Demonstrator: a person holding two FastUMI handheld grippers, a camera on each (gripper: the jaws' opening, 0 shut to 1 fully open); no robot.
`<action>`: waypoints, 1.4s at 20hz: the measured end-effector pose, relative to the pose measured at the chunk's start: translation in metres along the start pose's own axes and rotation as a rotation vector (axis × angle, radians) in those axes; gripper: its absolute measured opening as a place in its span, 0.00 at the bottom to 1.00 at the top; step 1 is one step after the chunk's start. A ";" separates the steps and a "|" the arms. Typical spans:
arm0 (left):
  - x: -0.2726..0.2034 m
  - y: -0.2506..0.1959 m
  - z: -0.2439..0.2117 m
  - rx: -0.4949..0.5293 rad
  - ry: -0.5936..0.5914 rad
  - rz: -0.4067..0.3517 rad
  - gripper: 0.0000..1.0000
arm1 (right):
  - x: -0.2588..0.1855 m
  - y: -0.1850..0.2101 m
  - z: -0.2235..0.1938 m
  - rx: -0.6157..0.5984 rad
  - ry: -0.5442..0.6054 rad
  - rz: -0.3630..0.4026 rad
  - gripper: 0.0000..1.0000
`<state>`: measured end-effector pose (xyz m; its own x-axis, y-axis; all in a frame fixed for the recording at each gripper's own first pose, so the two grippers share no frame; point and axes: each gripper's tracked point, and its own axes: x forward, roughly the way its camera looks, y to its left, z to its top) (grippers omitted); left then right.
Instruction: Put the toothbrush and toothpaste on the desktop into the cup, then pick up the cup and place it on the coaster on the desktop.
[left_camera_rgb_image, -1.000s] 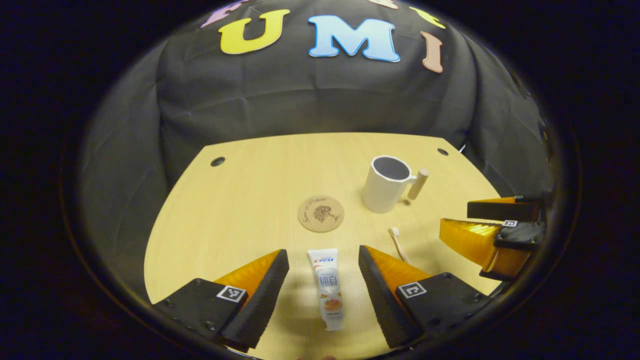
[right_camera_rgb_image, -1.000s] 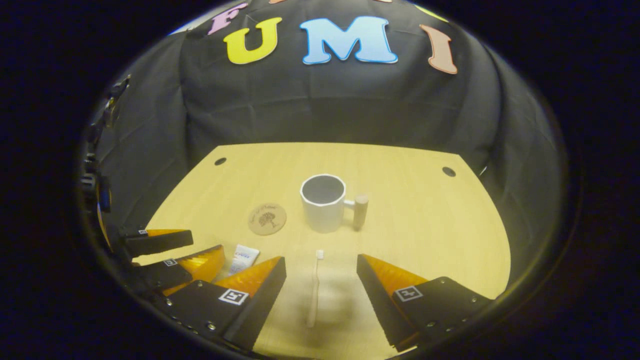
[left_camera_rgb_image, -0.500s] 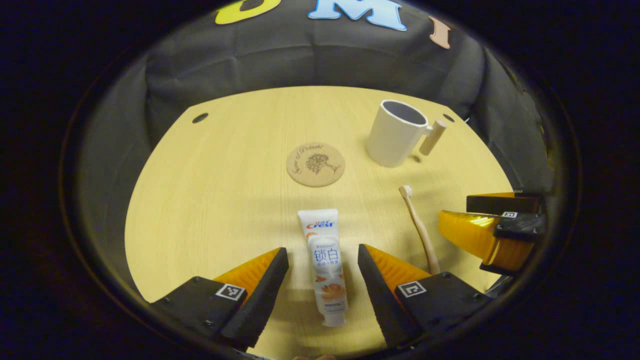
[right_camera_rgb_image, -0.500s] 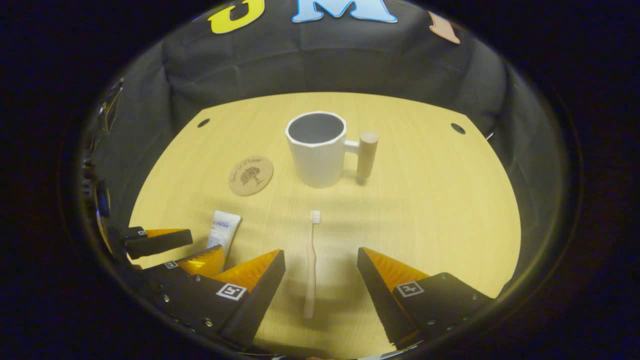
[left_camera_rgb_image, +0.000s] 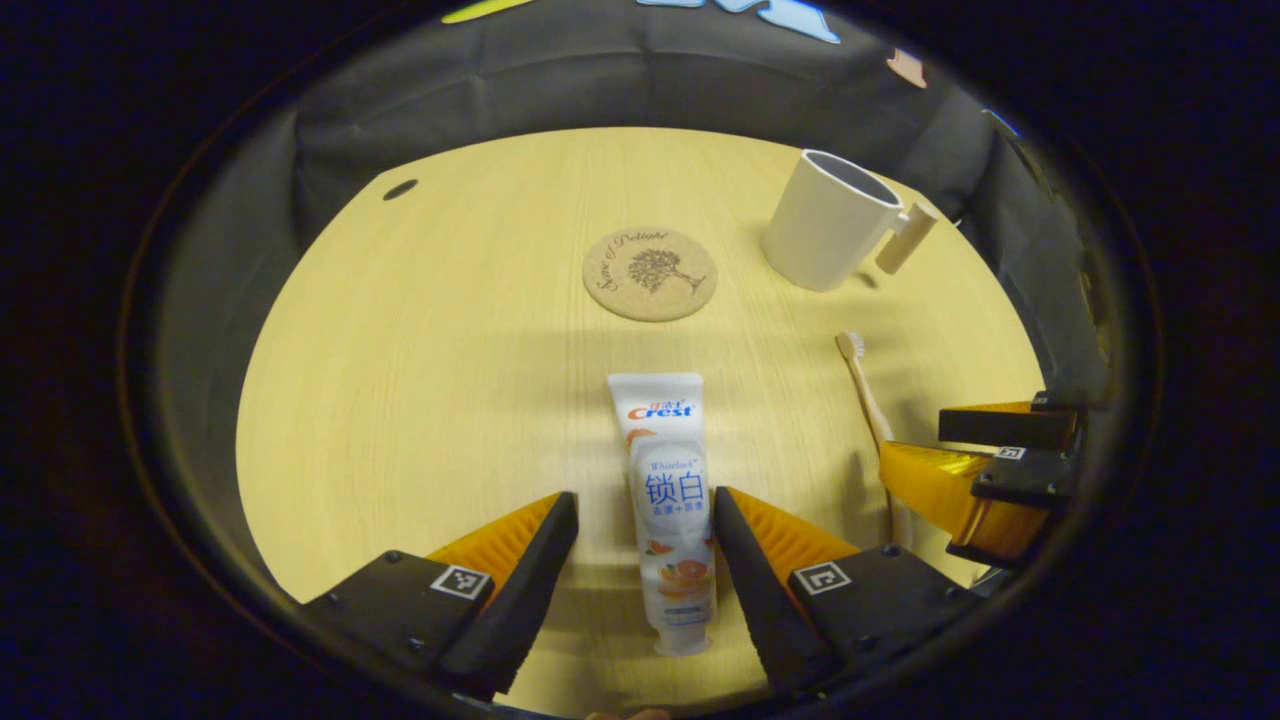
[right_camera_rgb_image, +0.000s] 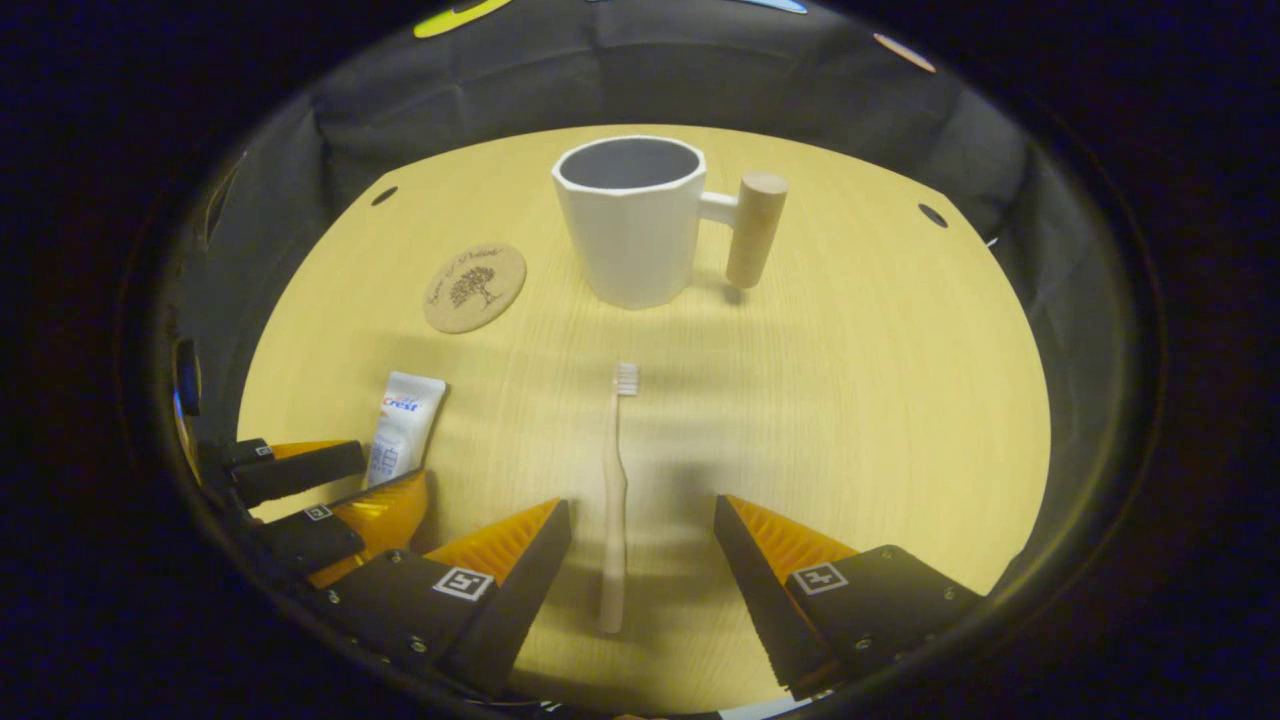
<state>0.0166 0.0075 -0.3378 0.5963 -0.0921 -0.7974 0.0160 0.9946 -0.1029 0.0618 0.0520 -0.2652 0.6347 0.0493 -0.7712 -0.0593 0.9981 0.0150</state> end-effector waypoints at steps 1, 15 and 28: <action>0.001 0.001 0.001 0.012 0.001 0.009 0.95 | 0.002 -0.001 -0.002 0.002 0.013 -0.003 0.92; 0.002 0.000 0.003 0.023 0.022 0.038 0.90 | 0.004 -0.004 -0.012 0.015 0.101 -0.043 0.84; 0.006 -0.005 0.005 0.027 0.057 0.055 0.45 | 0.002 -0.005 -0.006 0.068 0.149 -0.046 0.19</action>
<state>0.0239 0.0020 -0.3393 0.5501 -0.0394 -0.8342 0.0065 0.9991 -0.0429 0.0586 0.0473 -0.2704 0.5135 0.0023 -0.8581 0.0227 0.9996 0.0163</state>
